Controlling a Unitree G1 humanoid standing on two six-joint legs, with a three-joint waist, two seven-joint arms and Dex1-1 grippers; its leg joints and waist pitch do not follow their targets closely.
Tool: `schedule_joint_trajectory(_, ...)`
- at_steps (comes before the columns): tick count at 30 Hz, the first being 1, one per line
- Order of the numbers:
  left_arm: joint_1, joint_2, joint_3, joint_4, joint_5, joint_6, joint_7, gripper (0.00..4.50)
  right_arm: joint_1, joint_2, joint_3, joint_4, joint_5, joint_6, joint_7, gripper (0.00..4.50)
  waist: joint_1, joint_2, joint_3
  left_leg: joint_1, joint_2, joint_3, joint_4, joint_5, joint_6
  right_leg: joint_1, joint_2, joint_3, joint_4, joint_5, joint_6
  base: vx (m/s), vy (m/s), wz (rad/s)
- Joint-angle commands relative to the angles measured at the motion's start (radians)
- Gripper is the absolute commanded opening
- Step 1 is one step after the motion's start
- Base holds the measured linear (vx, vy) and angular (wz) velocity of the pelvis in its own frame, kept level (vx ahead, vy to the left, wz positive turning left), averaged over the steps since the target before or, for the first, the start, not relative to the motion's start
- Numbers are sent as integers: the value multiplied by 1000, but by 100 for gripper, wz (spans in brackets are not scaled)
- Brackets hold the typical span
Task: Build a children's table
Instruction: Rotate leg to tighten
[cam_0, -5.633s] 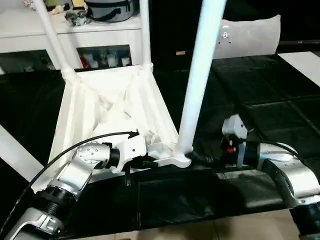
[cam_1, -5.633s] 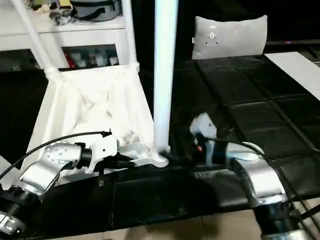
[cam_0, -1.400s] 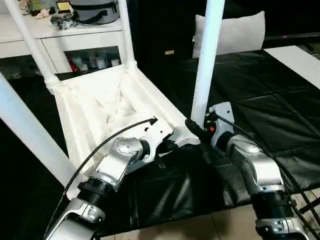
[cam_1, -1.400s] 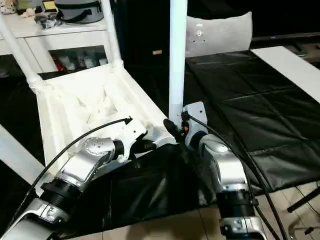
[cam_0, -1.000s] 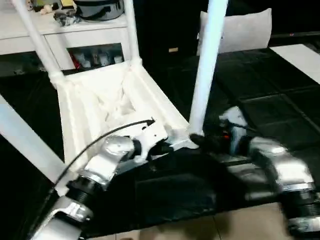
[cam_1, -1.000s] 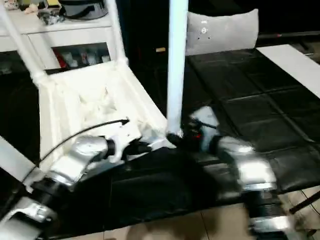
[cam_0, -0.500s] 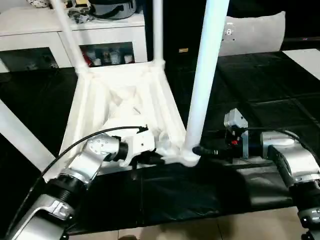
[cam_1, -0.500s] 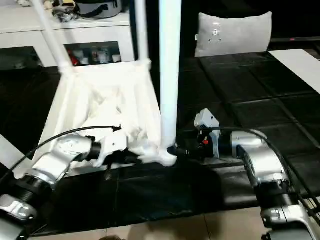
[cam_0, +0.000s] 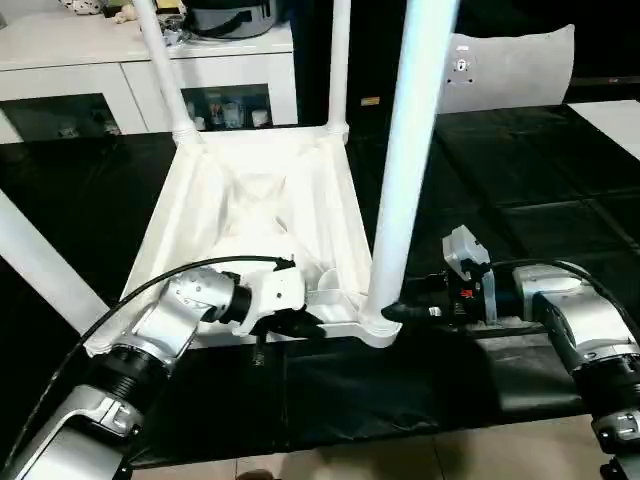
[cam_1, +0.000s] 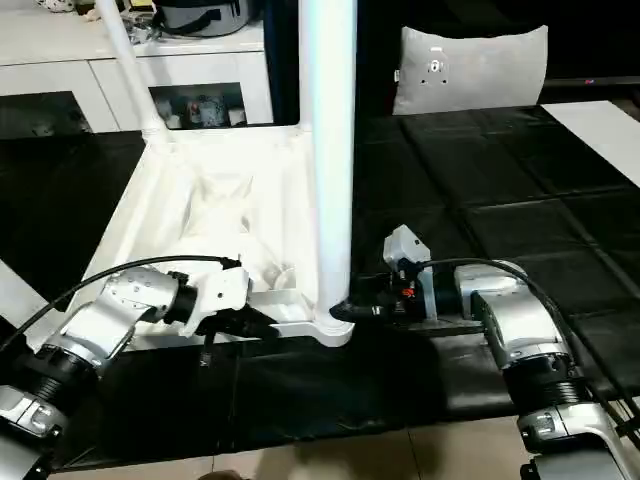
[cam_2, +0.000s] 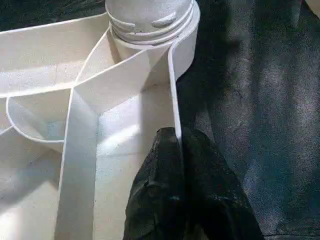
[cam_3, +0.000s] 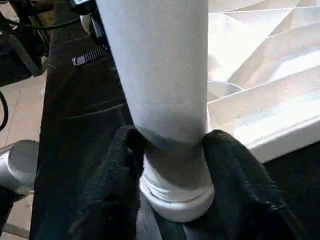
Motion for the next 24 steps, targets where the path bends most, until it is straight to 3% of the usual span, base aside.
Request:
schedule_joint_trajectory(1, -21, -13, -39, -9, 9, -34, -40, 0, -20, 26, 9, -4, 11, -17, 1, 159, -1, -18, -66, 2, 45, 0, -64, -143, 85, 62, -62, 49, -71, -171, -230, 0, 0, 0)
schedule_joint_trajectory(4, -20, -17, -40, -5, 10, -37, -42, 0, -23, 37, 15, 1, 1, -37, -12, 144, -2, -19, -65, 3, 45, 1, -65, -149, 80, 61, -62, 49, -74, -198, -222, 0, 0, 0)
schedule_joint_trajectory(8, -18, -18, -39, -3, 11, -38, -42, 0, -40, 43, 15, 19, 6, 32, -26, 144, -3, -19, -64, 4, 46, 2, -66, -152, 77, 60, -60, 49, -75, -210, -219, 0, 0, 0)
schedule_joint_trajectory(12, -17, -17, -38, -3, 12, -38, -42, 0, -45, 51, 7, 21, 20, 39, -19, 181, -2, -18, -65, 5, 47, 2, -66, -157, 72, 59, -62, 50, -77, -228, -213, 0, 0, 0)
schedule_joint_trajectory(20, -21, -17, -38, 5, 18, -43, -40, 0, -52, 65, 2, 31, 12, 9, -24, 257, -2, -19, -66, 5, 47, 3, -65, -145, 72, 60, -61, 50, -73, -195, -222, 0, 0, 0)
schedule_joint_trajectory(24, -20, -16, -39, 5, 20, -43, -38, 0, -50, 68, 9, 32, -4, -8, -29, 281, 3, -17, -68, 10, 50, 3, -65, -136, 77, 55, -60, 51, -69, -161, -236, 0, 0, 0)
